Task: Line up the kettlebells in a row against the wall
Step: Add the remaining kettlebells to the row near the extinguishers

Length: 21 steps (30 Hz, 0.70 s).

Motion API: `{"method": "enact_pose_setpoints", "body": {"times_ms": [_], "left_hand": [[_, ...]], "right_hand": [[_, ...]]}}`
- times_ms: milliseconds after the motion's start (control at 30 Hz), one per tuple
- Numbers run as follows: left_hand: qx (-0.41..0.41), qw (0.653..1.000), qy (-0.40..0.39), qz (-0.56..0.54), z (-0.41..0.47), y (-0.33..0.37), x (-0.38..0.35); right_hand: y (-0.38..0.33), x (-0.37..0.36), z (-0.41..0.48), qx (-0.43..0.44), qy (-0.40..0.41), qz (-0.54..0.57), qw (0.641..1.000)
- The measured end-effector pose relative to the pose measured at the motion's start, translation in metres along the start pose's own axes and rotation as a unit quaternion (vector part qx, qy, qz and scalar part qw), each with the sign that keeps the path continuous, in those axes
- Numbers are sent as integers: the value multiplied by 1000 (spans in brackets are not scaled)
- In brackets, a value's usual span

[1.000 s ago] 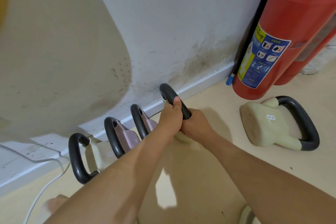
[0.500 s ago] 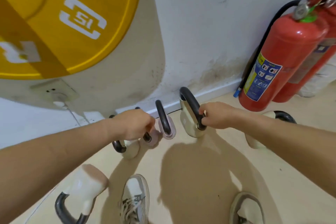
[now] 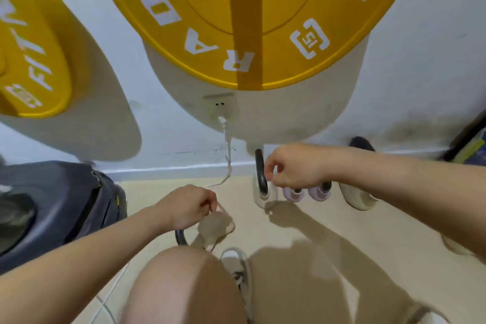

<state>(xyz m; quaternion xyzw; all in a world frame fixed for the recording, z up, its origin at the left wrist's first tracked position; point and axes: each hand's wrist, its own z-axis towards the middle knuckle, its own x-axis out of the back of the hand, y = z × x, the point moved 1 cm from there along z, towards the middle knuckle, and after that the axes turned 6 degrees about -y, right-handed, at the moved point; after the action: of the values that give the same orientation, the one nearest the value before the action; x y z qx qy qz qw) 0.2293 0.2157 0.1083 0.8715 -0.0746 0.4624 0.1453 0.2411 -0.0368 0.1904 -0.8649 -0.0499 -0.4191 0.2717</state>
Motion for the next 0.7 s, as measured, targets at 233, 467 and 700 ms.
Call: {"method": "enact_pose_setpoints", "body": {"times_ms": [233,467,700], "left_hand": [[180,933,51,-308,-6,-96,-112],[312,844,101,-423,34,-131,-200],[407,769,138,-473,88,-145,-240]], "right_hand": [[-39,-95,121,6,-36,127,991],[-80,-207,213,9,-103,240,965],[-81,-278,262,11,-150,179,972]]}}
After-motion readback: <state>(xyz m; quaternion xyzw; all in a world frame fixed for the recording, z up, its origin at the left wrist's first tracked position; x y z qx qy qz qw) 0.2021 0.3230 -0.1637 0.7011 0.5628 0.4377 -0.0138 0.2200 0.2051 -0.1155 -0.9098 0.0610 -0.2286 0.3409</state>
